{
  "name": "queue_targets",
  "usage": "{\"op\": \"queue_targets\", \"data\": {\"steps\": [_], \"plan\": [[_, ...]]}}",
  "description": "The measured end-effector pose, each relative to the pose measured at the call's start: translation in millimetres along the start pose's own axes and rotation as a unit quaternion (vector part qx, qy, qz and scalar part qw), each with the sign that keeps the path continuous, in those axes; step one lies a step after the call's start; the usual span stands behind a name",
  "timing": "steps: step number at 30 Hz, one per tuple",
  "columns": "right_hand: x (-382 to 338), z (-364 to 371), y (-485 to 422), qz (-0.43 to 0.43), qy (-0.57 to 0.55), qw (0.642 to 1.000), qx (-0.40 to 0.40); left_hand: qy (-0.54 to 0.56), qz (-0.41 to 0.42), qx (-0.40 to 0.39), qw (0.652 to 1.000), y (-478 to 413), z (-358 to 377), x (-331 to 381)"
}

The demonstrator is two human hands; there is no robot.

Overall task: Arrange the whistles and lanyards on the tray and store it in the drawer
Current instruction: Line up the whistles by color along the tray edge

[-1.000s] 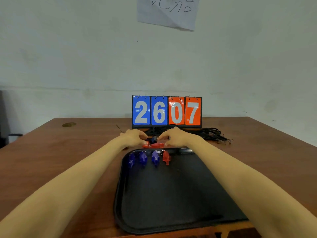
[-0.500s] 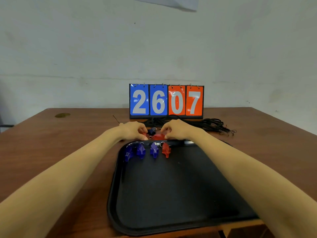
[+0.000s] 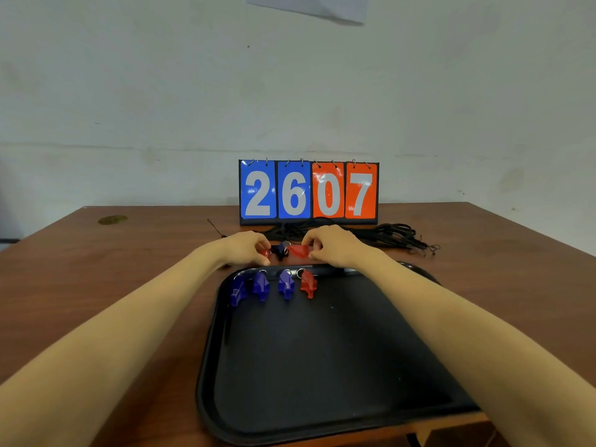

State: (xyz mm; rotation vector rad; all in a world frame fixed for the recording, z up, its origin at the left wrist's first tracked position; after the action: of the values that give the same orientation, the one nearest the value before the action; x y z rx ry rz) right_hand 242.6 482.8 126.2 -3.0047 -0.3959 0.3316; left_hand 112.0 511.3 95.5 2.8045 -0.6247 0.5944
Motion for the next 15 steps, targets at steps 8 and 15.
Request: {"op": "queue_targets", "data": {"steps": [8, 15], "plan": [[-3, -23, 22, -0.011, 0.061, 0.994, 0.095, -0.128, -0.045, 0.063, 0.989, -2, -11, -5], [7, -40, 46, 0.010, 0.052, 0.987, 0.153, -0.135, -0.068, 0.132, 0.980, 9, -22, -9]]}}
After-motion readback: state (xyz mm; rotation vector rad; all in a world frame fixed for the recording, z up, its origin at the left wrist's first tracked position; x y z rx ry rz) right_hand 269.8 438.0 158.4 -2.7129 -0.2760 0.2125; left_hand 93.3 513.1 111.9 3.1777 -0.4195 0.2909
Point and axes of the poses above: each hand's wrist, its own y-axis away from the middle knuckle, its own z-axis out of the palm, x = y × z, the point moved 10 cm from there along -y, towards the middle knuckle
